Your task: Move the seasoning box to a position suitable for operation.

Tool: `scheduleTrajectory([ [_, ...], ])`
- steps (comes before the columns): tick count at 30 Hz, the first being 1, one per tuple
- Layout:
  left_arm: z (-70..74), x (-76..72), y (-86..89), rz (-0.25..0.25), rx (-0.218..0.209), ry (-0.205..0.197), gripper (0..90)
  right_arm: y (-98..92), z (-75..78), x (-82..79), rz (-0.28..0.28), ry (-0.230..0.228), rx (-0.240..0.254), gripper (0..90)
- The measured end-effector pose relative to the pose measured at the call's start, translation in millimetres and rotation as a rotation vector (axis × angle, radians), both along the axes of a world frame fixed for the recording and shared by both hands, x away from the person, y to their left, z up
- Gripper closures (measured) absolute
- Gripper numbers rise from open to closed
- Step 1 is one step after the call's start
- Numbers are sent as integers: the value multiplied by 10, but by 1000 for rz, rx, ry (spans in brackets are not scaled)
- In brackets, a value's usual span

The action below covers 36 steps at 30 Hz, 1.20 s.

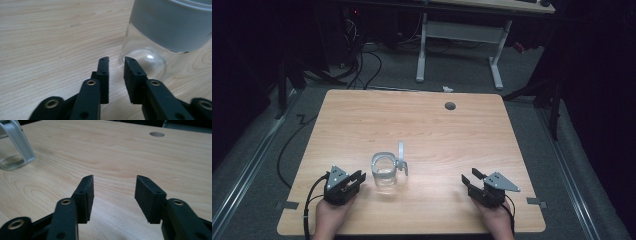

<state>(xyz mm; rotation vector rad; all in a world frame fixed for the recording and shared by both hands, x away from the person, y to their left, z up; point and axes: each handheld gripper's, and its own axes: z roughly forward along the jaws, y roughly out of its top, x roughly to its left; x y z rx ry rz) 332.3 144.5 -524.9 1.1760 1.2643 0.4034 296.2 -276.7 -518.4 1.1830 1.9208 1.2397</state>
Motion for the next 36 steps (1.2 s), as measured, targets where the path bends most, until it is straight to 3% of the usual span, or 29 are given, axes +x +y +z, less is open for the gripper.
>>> scheduleTrajectory([
  [4, 31, -1, 6, 7, -31, -2, 900, 6, 10, -39, 15, -21, -3, 525],
  [6, 39, 1, -6, 7, -44, 11, 900, 28, -10, -40, 34, -15, -19, 507],
  [10, 19, -9, -55, 3, -23, 9, 900, 42, -25, -33, 39, -5, -23, 503],
  [15, 0, -17, -120, -2, -2, 10, 900, 26, -60, -13, 12, 25, -26, 496],
  [22, 5, -27, -154, -12, -2, 8, 900, 55, -76, 0, 13, 31, -47, 494],
  [32, 6, -125, -359, -70, 23, -1, 900, 69, -76, -4, 16, 31, -46, 493],
  [36, 14, -199, -531, -125, 32, -5, 900, 70, -77, -4, 16, 32, -46, 493],
])
